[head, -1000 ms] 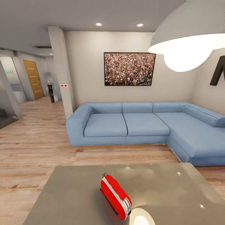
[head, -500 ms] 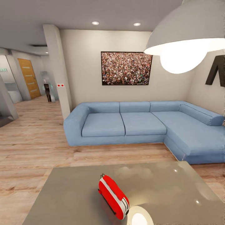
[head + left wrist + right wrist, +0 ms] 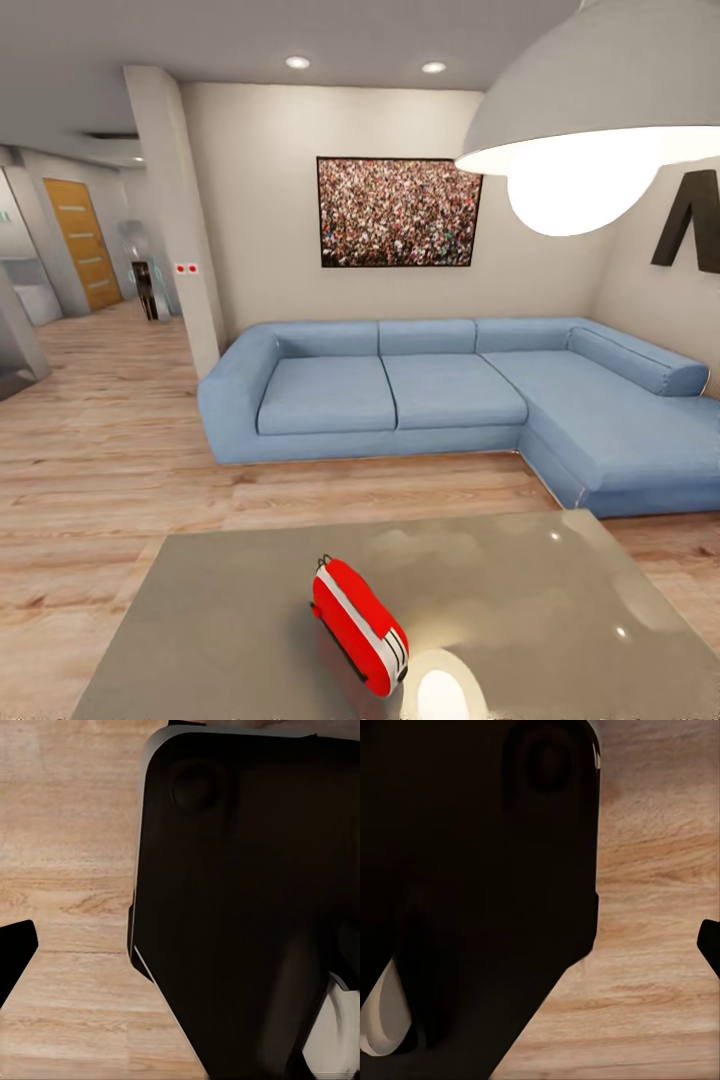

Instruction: Turn on the radio receiver that's on the table in the living room.

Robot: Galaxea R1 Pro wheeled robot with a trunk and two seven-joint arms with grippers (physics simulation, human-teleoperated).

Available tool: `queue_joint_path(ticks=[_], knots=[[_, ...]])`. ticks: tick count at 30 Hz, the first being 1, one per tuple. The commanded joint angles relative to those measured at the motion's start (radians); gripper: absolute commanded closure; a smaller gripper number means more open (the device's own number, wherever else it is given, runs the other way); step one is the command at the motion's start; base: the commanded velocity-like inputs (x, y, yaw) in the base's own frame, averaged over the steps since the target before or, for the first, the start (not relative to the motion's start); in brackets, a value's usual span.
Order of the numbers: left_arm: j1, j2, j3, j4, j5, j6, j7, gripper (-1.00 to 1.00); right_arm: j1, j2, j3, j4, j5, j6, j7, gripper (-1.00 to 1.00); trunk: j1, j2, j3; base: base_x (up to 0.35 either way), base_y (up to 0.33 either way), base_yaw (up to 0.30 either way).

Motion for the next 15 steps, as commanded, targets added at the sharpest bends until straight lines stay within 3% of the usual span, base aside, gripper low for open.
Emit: queue_joint_path(ticks=[1, 15], knots=[[0.000, 0.000, 0.000, 0.000, 0.000, 0.000, 0.000, -1.00, 0.000, 0.000, 0.000, 0.000, 0.000, 0.000, 0.000, -1.00, -0.004, 0.007, 0.002, 0.000, 0.000, -0.001], [0.000, 0.000, 0.000, 0.000, 0.000, 0.000, 0.002, -1.00, 0.000, 0.000, 0.000, 0.000, 0.001, -0.002, 0.000, -1.00, -0.012, 0.021, -0.004, 0.000, 0.000, -0.013]])
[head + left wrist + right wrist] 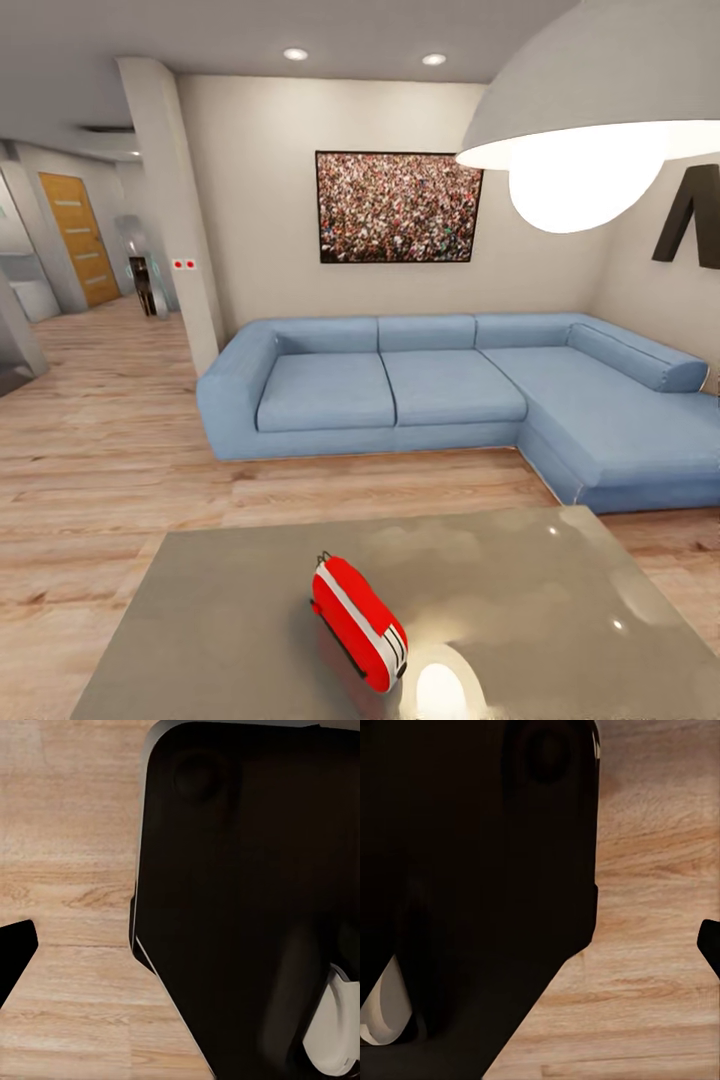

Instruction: Turn on the radio receiver that's on the table in the living room.

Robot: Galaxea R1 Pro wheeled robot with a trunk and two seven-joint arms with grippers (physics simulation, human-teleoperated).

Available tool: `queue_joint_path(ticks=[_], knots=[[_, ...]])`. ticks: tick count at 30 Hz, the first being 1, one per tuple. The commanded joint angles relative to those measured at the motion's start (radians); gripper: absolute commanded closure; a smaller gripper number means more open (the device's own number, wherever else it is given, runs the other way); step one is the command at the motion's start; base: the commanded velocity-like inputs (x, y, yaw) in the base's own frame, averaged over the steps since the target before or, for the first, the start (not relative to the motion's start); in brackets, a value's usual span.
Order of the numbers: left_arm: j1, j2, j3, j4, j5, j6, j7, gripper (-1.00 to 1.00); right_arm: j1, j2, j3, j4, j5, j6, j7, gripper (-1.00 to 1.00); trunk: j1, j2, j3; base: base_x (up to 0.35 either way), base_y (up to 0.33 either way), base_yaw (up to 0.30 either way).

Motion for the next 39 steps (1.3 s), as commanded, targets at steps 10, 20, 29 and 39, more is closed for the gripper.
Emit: queue_joint_path(ticks=[10, 20, 29, 39], knots=[[0.000, 0.000, 0.000, 0.000, 0.000, 0.000, 0.000, -1.00, 0.000, 0.000, 0.000, 0.000, 0.000, 0.000, 0.000, -1.00, 0.000, 0.000, -0.016, 0.000, 0.000, -0.009], [0.000, 0.000, 0.000, 0.000, 0.000, 0.000, 0.000, -1.00, 0.000, 0.000, 0.000, 0.000, 0.000, 0.000, 0.000, -1.00, 0.000, 0.000, -0.032, 0.000, 0.000, 0.000], [0.000, 0.000, 0.000, 0.000, 0.000, 0.000, 0.000, -1.00, 0.000, 0.000, 0.001, -0.001, 0.000, 0.000, 0.000, -1.00, 0.000, 0.000, -0.046, 0.000, 0.000, 0.000], [0.000, 0.000, 0.000, 0.000, 0.000, 0.000, 0.000, -1.00, 0.000, 0.000, 0.001, -0.001, 0.000, 0.000, 0.000, -1.00, 0.000, 0.000, -0.062, 0.000, 0.000, 0.000]])
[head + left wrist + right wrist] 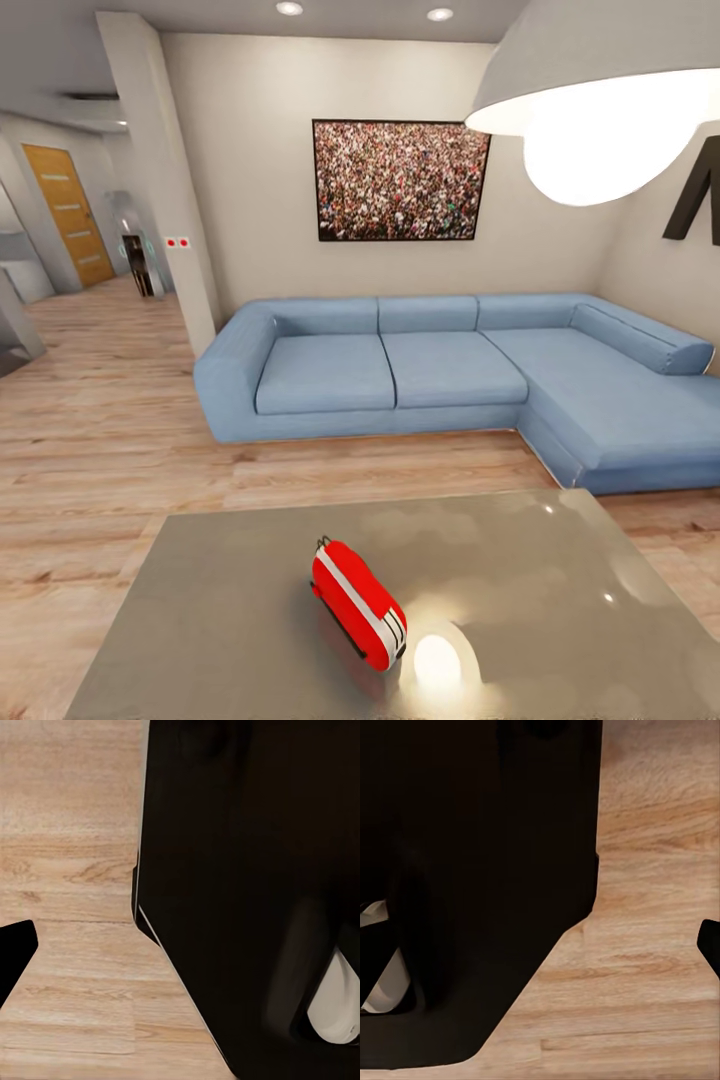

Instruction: Turn on the radio receiver that's on the table in the living room.

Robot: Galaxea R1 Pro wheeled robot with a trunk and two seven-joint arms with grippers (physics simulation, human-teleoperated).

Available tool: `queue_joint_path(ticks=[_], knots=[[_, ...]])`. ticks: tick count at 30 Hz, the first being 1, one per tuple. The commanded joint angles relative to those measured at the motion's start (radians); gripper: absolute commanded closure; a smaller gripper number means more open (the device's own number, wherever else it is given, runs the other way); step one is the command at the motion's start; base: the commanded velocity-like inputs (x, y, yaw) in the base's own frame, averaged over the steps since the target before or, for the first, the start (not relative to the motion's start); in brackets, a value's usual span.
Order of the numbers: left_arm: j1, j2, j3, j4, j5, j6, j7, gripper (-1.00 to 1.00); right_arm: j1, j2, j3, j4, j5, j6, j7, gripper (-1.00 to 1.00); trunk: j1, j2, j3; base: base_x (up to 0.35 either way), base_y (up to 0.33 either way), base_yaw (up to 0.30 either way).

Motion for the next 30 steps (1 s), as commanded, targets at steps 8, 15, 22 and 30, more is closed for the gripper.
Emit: queue_joint_path(ticks=[8, 15, 22, 30], knots=[[0.000, 0.000, 0.000, 0.000, 0.000, 0.000, 0.000, -1.00, 0.000, 0.000, 0.000, 0.001, 0.000, 0.000, 0.000, -1.00, 0.000, 0.000, -0.013, 0.000, 0.000, 0.000], [0.000, 0.000, 0.000, 0.000, 0.000, 0.000, 0.000, -1.00, 0.000, 0.000, 0.000, 0.000, 0.000, 0.000, 0.000, -1.00, 0.000, 0.000, -0.024, 0.000, 0.000, 0.000], [0.000, 0.000, 0.000, 0.000, 0.001, 0.000, 0.000, -1.00, 0.000, 0.000, 0.000, 0.000, 0.000, 0.000, 0.000, -1.00, 0.000, 0.000, -0.035, 0.000, 0.000, 0.000], [0.000, 0.000, 0.000, 0.000, 0.000, 0.000, 0.000, -1.00, 0.000, 0.000, 0.000, 0.000, 0.000, 0.000, 0.000, -1.00, 0.000, 0.000, -0.048, 0.000, 0.000, 0.000]])
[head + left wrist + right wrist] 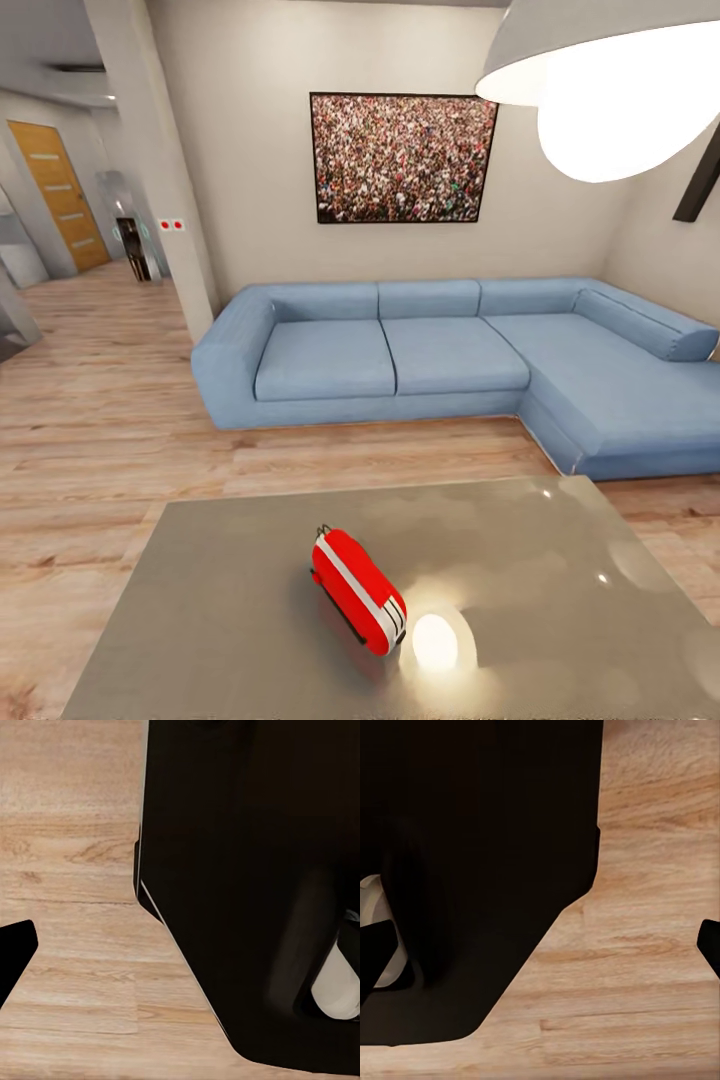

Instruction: Turn on the radio receiver that's on the table in the living room.

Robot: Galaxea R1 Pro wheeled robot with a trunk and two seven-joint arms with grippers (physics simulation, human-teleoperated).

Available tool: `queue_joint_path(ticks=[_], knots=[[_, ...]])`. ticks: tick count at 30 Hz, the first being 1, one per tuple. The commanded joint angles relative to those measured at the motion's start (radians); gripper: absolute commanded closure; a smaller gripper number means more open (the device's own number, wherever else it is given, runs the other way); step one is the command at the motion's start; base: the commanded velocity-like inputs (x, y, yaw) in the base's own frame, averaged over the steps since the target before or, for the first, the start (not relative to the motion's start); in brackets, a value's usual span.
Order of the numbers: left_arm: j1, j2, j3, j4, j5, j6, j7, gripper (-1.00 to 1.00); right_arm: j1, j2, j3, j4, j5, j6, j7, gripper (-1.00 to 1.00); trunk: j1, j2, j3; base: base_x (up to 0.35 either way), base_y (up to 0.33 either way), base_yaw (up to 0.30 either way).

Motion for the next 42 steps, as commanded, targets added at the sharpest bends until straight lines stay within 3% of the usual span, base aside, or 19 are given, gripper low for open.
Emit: queue_joint_path(ticks=[1, 42], knots=[[0.000, 0.000, 0.000, 0.000, 0.000, 0.000, 0.000, -1.00, 0.000, 0.000, 0.000, 0.000, 0.000, 0.000, 0.000, -1.00, 0.000, 0.000, -0.002, 0.000, 0.000, 0.000], [0.000, 0.000, 0.000, 0.000, 0.000, 0.000, 0.000, -1.00, 0.000, 0.000, 0.000, 0.000, 0.000, 0.000, 0.000, -1.00, 0.000, 0.000, -0.067, 0.000, 0.000, 0.000]])
